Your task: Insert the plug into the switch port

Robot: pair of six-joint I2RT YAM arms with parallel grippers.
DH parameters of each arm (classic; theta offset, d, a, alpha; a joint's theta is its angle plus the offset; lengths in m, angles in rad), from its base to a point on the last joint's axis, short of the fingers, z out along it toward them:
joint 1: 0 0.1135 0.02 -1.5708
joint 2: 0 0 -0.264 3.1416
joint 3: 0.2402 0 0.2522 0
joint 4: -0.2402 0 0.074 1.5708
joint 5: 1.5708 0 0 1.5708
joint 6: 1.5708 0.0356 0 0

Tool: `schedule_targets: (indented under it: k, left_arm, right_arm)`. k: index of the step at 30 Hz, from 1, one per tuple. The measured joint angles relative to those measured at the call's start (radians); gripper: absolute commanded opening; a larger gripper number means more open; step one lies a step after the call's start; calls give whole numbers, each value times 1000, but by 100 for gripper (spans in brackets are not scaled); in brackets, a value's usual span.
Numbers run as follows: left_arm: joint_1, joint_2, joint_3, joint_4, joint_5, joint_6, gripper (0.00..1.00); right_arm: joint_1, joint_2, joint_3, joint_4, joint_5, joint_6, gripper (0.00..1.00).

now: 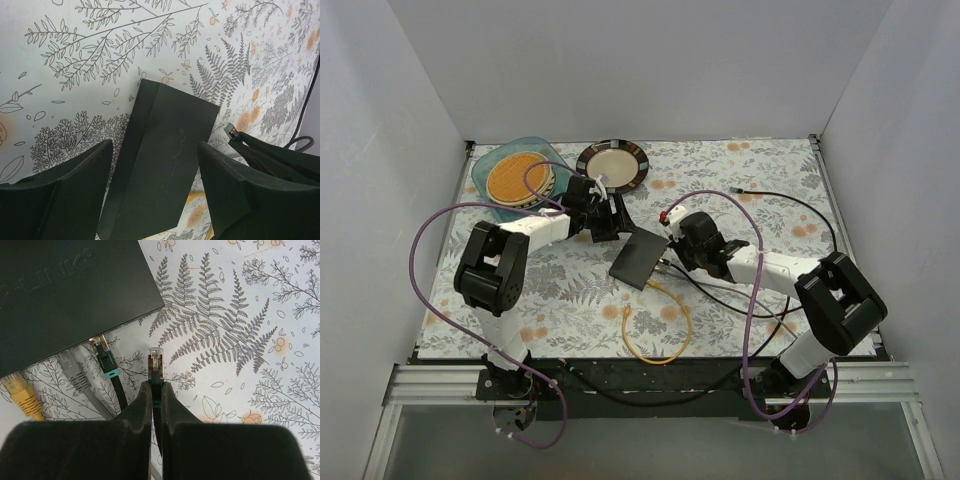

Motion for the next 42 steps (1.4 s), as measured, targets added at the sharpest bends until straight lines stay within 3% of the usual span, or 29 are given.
schedule_targets:
  k: [15, 20, 42]
  left_arm:
    - [0, 55, 2, 8, 42, 0, 62]
    - [0, 72, 9, 14, 52, -1, 56]
    - [0, 103, 26, 23, 85, -4, 54]
  right_arm:
    - [0, 108, 92, 23, -23, -55, 1]
    - [0, 118, 97, 23, -26, -68, 1]
    - [32, 125, 97, 6, -48, -82, 1]
